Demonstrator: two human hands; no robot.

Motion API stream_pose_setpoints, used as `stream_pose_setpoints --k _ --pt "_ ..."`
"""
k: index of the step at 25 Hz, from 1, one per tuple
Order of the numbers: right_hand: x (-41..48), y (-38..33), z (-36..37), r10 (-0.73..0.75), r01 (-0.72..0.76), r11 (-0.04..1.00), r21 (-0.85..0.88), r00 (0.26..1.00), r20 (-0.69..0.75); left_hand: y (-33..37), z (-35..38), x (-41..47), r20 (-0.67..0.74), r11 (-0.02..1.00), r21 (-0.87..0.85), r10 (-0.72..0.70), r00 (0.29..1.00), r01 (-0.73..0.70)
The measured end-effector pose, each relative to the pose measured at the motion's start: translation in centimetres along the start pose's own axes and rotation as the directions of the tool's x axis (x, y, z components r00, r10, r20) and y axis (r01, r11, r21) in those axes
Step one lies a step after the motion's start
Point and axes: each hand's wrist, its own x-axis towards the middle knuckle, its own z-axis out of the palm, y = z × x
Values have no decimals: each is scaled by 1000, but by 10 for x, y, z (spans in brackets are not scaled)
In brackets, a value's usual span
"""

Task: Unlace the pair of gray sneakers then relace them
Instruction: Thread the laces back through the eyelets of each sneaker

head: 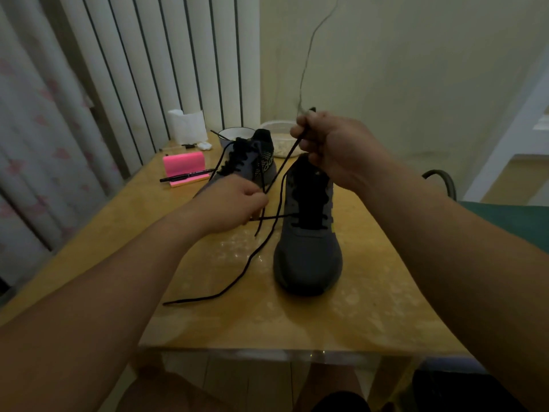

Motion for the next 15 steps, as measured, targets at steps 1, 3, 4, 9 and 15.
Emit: stream_pose_setpoints --k 1,3,4,9,15 --pt "1 0 -1 -13 14 1000 8 999 -40 -5 3 1 77 998 57 -39 996 34" --pt "1 -1 -3 -24 24 1000 5 995 -99 -14 10 1 218 983 158 -131 967 98" --pt "1 1 -3 -17 15 1000 -13 994 -110 -16 14 2 236 976 188 -151 960 108" --pt "-14 32 14 11 -9 967 -255 1000 5 13 14 11 -207 929 -370 -104 973 20" --pt "-27 41 31 -32 67 886 -460 996 84 34 4 25 -143 790 -601 45 989 -123"
